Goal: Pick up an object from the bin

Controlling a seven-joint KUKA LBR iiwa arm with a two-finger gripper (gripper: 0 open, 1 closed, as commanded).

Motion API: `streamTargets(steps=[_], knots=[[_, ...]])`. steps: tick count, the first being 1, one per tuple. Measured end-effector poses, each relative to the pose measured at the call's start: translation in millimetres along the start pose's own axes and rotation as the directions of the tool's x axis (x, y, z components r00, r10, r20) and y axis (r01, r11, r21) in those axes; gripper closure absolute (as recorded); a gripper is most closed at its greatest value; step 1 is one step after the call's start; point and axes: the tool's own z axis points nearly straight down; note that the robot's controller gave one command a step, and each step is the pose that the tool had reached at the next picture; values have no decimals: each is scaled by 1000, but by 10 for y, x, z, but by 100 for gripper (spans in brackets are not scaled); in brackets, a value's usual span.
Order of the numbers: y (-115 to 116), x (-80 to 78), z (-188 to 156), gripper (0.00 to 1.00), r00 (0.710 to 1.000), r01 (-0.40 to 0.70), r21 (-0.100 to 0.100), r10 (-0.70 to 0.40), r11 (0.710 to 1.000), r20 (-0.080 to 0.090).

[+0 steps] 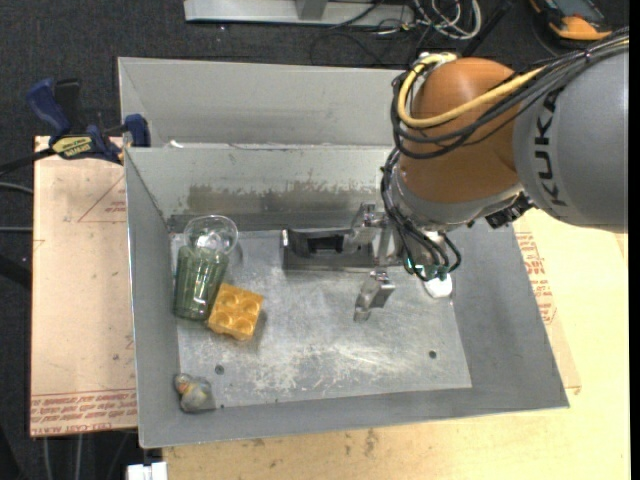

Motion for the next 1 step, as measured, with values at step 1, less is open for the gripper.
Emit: streamTargets(steps=[1], knots=[[-2,-15,-36,0,1000,-1,0,1,1000,7]])
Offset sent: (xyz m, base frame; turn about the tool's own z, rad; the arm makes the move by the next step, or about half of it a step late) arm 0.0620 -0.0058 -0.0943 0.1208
